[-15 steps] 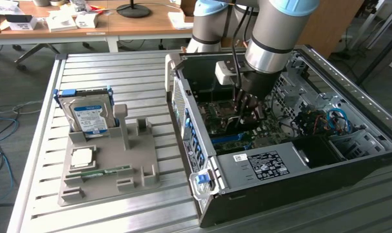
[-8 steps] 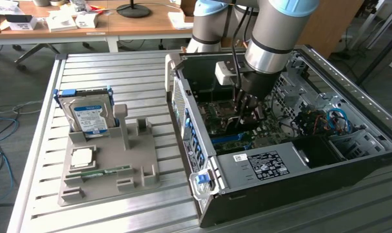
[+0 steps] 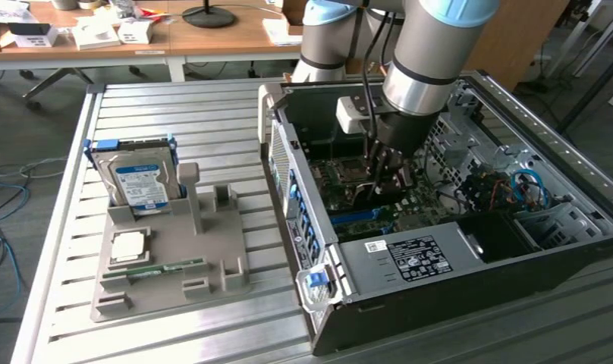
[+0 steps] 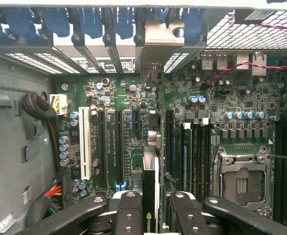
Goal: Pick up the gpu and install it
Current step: 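Insert the gpu into the slot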
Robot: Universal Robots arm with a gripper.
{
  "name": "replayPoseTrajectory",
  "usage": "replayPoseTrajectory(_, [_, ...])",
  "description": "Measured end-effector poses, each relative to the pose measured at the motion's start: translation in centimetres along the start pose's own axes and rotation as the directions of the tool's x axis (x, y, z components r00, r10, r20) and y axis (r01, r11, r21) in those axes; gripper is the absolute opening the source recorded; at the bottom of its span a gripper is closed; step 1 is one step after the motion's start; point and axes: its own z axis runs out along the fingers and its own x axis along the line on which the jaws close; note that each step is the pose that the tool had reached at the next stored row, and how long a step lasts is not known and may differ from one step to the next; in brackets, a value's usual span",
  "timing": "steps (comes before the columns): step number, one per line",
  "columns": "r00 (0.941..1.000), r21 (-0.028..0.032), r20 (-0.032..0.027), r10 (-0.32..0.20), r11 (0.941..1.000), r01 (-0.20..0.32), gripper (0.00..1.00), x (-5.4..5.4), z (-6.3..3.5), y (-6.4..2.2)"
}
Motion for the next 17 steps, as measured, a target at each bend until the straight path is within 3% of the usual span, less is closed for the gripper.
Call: replayPoseTrajectory(17, [1.0000, 0.0000, -0.0001, 0.000, 1.0000, 0.000, 0.26, 0.08, 0.07, 0.00])
